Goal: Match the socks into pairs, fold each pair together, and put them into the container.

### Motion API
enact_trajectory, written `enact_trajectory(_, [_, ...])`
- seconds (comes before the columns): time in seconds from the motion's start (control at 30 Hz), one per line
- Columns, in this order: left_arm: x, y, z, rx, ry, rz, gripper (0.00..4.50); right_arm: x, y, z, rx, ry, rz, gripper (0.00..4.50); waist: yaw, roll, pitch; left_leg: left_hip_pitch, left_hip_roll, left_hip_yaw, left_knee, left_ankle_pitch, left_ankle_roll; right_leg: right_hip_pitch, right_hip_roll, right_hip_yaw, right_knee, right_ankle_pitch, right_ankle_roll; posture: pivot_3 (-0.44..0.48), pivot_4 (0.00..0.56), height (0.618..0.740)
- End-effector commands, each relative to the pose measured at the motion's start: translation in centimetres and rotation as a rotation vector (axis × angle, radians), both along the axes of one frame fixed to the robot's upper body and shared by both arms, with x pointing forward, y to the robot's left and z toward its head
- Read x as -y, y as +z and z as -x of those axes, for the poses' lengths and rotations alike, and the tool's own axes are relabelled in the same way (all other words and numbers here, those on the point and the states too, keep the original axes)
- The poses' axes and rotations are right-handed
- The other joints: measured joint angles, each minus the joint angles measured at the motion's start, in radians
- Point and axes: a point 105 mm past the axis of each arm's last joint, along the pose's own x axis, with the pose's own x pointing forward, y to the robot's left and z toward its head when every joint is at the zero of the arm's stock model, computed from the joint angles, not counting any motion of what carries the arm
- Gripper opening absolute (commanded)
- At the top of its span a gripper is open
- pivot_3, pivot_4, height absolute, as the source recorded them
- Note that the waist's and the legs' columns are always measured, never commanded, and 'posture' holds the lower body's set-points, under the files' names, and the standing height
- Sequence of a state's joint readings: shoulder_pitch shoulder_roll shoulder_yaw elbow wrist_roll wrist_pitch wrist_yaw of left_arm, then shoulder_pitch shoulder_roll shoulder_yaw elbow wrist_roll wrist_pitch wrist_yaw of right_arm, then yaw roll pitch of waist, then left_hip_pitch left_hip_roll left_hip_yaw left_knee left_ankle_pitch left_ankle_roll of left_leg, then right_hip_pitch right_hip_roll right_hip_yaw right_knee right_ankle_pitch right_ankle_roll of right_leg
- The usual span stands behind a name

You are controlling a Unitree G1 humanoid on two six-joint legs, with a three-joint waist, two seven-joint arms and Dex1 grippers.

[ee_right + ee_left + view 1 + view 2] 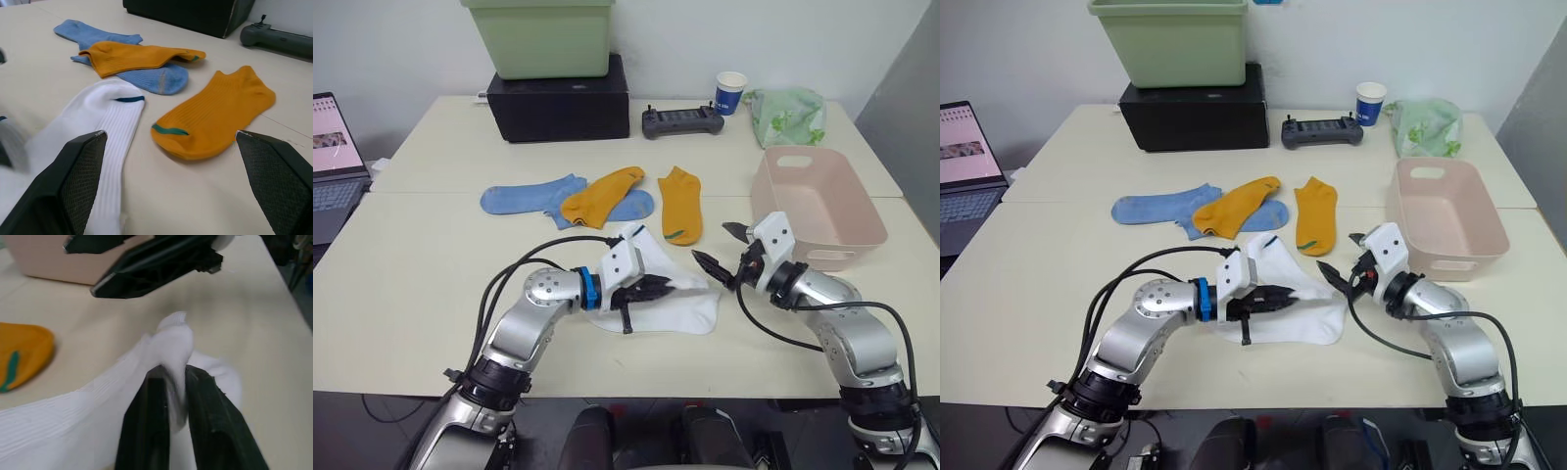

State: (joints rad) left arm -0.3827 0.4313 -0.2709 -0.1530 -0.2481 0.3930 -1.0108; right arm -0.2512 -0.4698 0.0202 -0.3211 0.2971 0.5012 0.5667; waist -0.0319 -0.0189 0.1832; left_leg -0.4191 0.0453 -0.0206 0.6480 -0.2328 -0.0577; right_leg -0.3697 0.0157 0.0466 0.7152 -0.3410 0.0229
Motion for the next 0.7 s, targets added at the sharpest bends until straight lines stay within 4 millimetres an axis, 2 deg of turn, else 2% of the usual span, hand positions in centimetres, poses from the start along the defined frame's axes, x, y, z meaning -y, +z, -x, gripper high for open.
enact_trajectory(0.03, [-1.3, 2.0, -0.9, 0.02, 0.056, 0.058, 1.9, 0.0, 0.7, 0.6, 0.027, 0.033, 0.002, 4.5, -0.001, 0.0, 0.0, 0.0, 0.0, 0.0, 0.0, 0.0, 0.0, 0.0, 0.0, 0.0, 0.0, 0.0, 0.0, 0.0, 0.15, 0.74])
enact_trajectory(0.1, [-2.6, 2.6, -2.0, 0.013, 0.12, 0.088, 2.53, -0.1, 0.3, 1.2, 0.012, 0.065, 0.024, 4.5, 0.0, 0.0, 0.0, 0.0, 0.0, 0.0, 0.0, 0.0, 0.0, 0.0, 0.0, 0.0, 0.0, 0.0, 0.0, 0.0, 0.15, 0.74])
enact_trajectory(0.2, [-5.9, 2.8, -5.4, 0.064, 0.299, 0.082, 3.46, -0.6, -0.4, 3.0, -0.059, 0.152, 0.018, 4.5, 0.002, 0.0, 0.0, 0.0, 0.0, -0.001, 0.0, 0.0, 0.0, 0.0, 0.0, -0.001, 0.0, 0.0, 0.0, 0.0, 0.15, 0.74])
enact_trajectory(0.37, [-9.5, 2.1, -10.3, 0.15, 0.537, 0.026, 3.46, -1.1, -2.4, 5.3, -0.147, 0.253, 0.089, 4.5, 0.004, 0.0, 0.0, 0.0, -0.001, -0.001, 0.0, 0.0, 0.0, 0.001, 0.0, -0.002, -0.001, 0.0, 0.0, 0.0, 0.15, 0.74])
enact_trajectory(0.47, [-9.7, 1.2, -12.1, 0.147, 0.601, -0.003, 3.46, -1.3, -3.4, 6.1, -0.145, 0.287, 0.154, 4.5, 0.005, -0.001, 0.0, -0.001, -0.004, 0.0, 0.0, 0.0, 0.0, 0.0, 0.0, -0.003, -0.002, 0.0, 0.0, 0.0, 0.15, 0.74])
enact_trajectory(0.57, [-9.2, 0.2, -12.8, 0.146, 0.602, -0.034, 3.46, -1.6, -4.0, 6.6, -0.138, 0.32, 0.196, 4.5, 0.005, -0.001, 0.0, -0.001, -0.005, 0.0, 0.001, 0.0, 0.0, 0.0, -0.001, -0.003, -0.002, 0.0, 0.0, 0.0, 0.15, 0.74])
enact_trajectory(0.6, [-8.9, -0.1, -12.9, 0.141, 0.588, -0.038, 3.48, -1.7, -4.0, 6.4, -0.13, 0.309, 0.19, 4.32, 0.005, -0.001, 0.0, -0.001, -0.005, 0.0, 0.001, 0.0, 0.0, 0.0, -0.001, -0.003, -0.002, 0.0, 0.0, 0.0, 0.15, 0.74])
enact_trajectory(0.67, [-8.1, -0.3, -12.9, 0.126, 0.559, -0.028, 3.09, -1.9, -3.8, 6.2, -0.119, 0.306, 0.176, 3.93, 0.005, -0.001, 0.0, -0.001, -0.005, 0.0, 0.001, 0.0, 0.0, 0.0, -0.001, -0.003, -0.001, 0.0, 0.0, 0.0, 0.15, 0.74])
enact_trajectory(0.7, [-7.8, -0.4, -12.8, 0.121, 0.546, -0.023, 2.85, -1.9, -3.7, 6.1, -0.112, 0.305, 0.171, 3.56, 0.004, -0.001, 0.0, -0.001, -0.005, 0.0, 0.001, 0.0, 0.0, 0.0, 0.0, -0.003, -0.001, 0.0, 0.0, 0.0, 0.15, 0.74])
